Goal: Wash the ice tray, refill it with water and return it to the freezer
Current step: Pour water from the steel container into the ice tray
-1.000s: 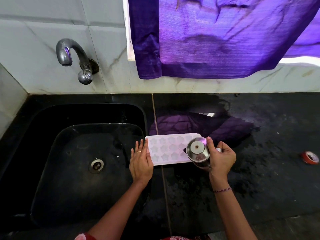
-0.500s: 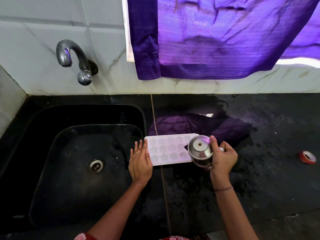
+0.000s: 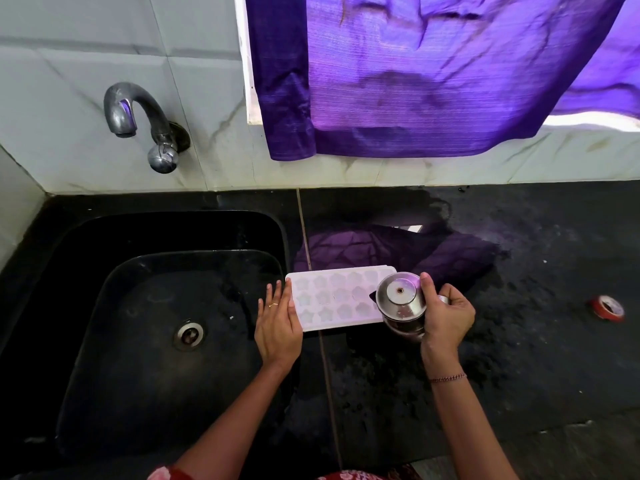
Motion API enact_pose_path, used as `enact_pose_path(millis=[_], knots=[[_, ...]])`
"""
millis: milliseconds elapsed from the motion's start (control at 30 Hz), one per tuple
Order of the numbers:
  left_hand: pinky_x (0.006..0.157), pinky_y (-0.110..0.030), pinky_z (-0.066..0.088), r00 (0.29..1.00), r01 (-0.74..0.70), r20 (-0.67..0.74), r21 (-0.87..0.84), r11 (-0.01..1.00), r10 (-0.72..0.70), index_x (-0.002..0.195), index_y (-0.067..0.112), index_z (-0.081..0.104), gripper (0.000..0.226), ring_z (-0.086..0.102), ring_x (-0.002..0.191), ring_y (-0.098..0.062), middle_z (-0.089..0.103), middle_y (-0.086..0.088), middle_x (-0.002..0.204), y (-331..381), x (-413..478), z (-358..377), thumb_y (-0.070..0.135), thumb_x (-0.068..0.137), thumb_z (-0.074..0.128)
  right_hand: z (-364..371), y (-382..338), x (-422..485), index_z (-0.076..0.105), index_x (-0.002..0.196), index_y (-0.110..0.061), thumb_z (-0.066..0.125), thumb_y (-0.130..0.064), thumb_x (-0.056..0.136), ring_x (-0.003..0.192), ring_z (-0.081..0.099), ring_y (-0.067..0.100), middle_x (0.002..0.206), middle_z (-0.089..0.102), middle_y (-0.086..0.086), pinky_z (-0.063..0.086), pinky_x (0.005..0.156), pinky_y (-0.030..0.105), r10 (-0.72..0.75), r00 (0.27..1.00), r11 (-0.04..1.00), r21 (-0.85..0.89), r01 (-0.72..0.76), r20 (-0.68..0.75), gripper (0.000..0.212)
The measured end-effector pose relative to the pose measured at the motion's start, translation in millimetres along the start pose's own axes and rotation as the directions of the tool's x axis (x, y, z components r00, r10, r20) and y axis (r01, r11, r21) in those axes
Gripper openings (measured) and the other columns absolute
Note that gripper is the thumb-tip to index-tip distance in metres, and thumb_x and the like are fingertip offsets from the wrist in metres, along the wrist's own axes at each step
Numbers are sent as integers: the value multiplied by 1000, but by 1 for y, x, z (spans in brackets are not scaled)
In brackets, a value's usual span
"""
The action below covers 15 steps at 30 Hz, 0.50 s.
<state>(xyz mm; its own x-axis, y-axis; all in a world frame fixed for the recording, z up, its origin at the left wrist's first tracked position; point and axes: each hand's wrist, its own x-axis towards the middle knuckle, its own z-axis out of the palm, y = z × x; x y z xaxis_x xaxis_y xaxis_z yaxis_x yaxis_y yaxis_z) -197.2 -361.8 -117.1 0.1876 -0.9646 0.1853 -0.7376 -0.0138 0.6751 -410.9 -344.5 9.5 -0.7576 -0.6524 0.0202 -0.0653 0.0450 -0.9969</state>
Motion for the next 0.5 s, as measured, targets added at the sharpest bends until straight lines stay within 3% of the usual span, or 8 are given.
enact_pose_path(millis=[133,300,500], knots=[[118,-38,17,1000,2,-9,-13,1000,-2,143,15,38,58,26,142,-19,43,-7,146,0,0,0,34,94,14,-4,2,3,27,48,-16,75,-20,78,47,25,7,36,29,-13,32,49,24,-31,1000,998,-54,31,2,57],[118,-38,18,1000,1,-9,-9,1000,-1,143,15,38,58,27,142,-20,43,-7,146,1,0,-1,34,94,14,-6,1,7,28,47,-15,75,-19,79,41,25,5,36,31,-11,30,45,15,-95,995,988,-120,95,2,56],[118,-39,19,1000,5,-11,-12,1000,-5,142,14,39,58,27,142,-20,43,-7,145,0,0,0,34,94,14,-7,-2,9,28,48,-15,74,-19,80,44,24,5,46,30,-2,30,45,20,-139,990,977,-162,138,7,56]])
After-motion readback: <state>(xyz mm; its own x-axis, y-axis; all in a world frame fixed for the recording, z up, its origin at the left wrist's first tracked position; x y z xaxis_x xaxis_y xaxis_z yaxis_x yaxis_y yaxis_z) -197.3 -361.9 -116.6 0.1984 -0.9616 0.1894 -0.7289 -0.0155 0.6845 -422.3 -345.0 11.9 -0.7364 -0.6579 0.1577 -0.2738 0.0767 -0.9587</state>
